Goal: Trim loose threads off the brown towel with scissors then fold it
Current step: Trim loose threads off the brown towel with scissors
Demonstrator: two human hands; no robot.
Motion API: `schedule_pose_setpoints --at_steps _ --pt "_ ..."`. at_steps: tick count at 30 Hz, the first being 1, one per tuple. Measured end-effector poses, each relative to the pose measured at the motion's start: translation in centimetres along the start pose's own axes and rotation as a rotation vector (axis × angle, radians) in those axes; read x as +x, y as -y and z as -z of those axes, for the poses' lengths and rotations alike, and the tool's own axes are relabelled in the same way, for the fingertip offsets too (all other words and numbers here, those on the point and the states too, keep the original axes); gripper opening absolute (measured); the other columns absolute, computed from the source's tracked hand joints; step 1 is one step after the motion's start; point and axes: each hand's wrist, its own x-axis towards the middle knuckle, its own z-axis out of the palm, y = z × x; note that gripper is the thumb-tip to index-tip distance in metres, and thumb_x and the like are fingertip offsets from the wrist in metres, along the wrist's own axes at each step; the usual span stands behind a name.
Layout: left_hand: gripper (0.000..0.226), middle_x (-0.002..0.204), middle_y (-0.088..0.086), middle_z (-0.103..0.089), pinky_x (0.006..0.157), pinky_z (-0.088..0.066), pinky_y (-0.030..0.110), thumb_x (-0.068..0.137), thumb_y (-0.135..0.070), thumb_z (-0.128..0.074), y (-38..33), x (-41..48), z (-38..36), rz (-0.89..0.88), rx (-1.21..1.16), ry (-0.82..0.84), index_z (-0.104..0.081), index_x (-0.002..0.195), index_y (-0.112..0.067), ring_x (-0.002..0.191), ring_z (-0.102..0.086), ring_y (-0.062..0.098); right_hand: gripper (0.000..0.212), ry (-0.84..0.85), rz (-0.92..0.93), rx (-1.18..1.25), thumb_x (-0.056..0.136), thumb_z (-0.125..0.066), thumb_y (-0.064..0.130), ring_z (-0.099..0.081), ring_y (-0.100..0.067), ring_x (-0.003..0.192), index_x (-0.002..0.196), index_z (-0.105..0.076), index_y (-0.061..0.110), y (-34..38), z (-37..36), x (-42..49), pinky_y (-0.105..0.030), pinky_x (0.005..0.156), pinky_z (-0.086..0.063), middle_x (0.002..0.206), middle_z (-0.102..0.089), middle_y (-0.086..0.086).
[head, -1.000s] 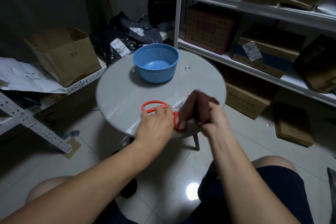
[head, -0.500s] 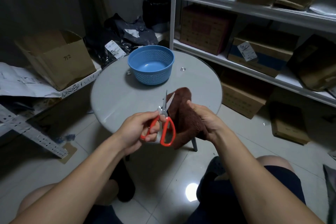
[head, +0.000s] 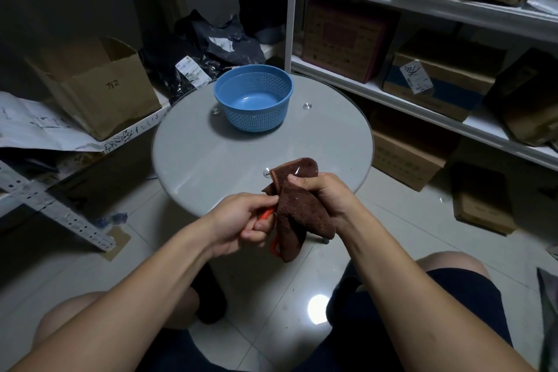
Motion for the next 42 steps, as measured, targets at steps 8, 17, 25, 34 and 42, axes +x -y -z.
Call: schedule_pose_setpoints --at_steps 8,17,25,34,42 --pt "0.032 0.046 0.004 -0.03 0.03 -0.025 0.016 0.099 -0.025 -0.043 -0.9 -1.0 2.9 0.073 0.002 -0.043 -0.057 0.077 -0.006 0.026 -0.022 0.01 0.009 -0.168 0.019 0.354 0.081 -0.062 0.005 -0.065 -0.026 0.064 0.077 -0.07 0.005 0.9 1.8 0.7 -0.033 0.063 -0.058 0.07 -0.065 -0.014" --pt "0.032 0.068 0.007 -0.061 0.055 -0.04 0.029 0.084 -0.037 -0.061 0.1 0.7 3.1 -0.216 0.065 -0.249 -0.064 0.071 -0.009 0.058 -0.055 0.019 0.057 -0.15 0.001 0.149 0.082 -0.075 0.019 -0.058 -0.042 0.117 0.13 -0.062 -0.008 1.0 2.6 -0.2 -0.059 0.115 -0.041 0.125 -0.06 -0.028" --pt "0.032 0.088 0.02 -0.07 0.076 -0.057 0.047 0.08 -0.038 -0.057 -0.1 1.9 2.8 -0.277 -0.12 -0.341 -0.067 0.079 -0.008 0.078 -0.07 0.035 0.021 -0.302 0.072 0.329 0.084 -0.048 0.006 -0.069 -0.036 0.076 0.095 -0.066 0.001 4.2 4.2 0.2 -0.044 0.082 -0.057 0.082 -0.069 -0.016" --pt "0.031 0.085 0.024 -0.069 0.052 -0.049 0.029 0.09 -0.035 -0.053 -0.8 4.4 1.9 -0.298 -0.14 -0.424 -0.064 0.085 -0.006 0.06 -0.067 0.029 0.029 -0.458 0.131 -0.089 0.074 -0.058 -0.006 -0.067 -0.033 0.088 0.095 -0.072 0.008 6.7 7.1 4.5 -0.04 0.081 -0.058 0.088 -0.071 -0.014" --pt "0.045 0.081 0.031 -0.067 0.049 -0.044 0.029 0.079 -0.042 -0.06 -1.1 6.4 1.7 -0.326 -0.143 -0.427 -0.048 0.104 -0.007 0.057 -0.064 0.035 0.054 -0.822 0.236 -1.156 0.084 -0.065 0.019 -0.056 -0.039 0.127 0.136 -0.061 0.005 7.0 6.7 4.2 -0.04 0.108 -0.044 0.138 -0.061 -0.021"
